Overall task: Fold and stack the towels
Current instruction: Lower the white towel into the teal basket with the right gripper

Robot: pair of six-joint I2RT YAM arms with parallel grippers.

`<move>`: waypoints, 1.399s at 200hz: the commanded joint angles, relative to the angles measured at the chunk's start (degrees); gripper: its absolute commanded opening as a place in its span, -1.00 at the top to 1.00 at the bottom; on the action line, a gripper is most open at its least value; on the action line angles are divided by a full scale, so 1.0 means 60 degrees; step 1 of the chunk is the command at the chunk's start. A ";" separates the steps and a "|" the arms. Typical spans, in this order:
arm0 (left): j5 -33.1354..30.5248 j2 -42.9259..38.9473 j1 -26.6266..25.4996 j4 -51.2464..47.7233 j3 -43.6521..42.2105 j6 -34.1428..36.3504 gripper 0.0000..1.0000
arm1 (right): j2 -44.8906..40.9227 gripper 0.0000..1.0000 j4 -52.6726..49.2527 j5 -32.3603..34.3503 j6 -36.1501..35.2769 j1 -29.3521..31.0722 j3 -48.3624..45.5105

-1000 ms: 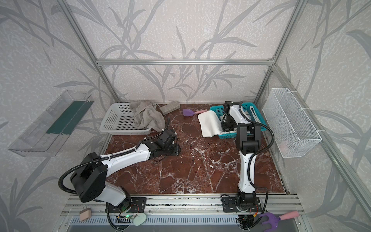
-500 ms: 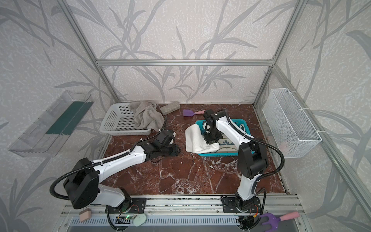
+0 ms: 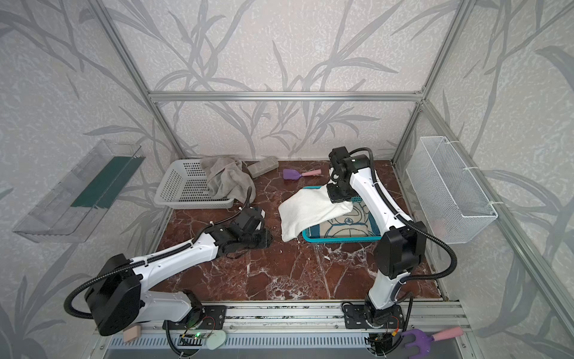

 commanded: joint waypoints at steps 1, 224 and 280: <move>-0.0232 -0.0393 0.0013 -0.0093 -0.0102 -0.0121 0.24 | -0.0893 1.00 -0.0382 0.0709 -0.0145 -0.0062 0.0200; -0.0030 0.0285 0.0034 0.0008 -0.0243 -0.0017 0.20 | 0.0110 1.00 0.3939 0.0493 -0.0724 -0.2473 -0.3695; 0.0044 0.0549 0.0034 0.0014 -0.0116 0.0056 0.20 | -0.0323 1.00 0.3125 0.1309 -0.0540 -0.2509 -0.3625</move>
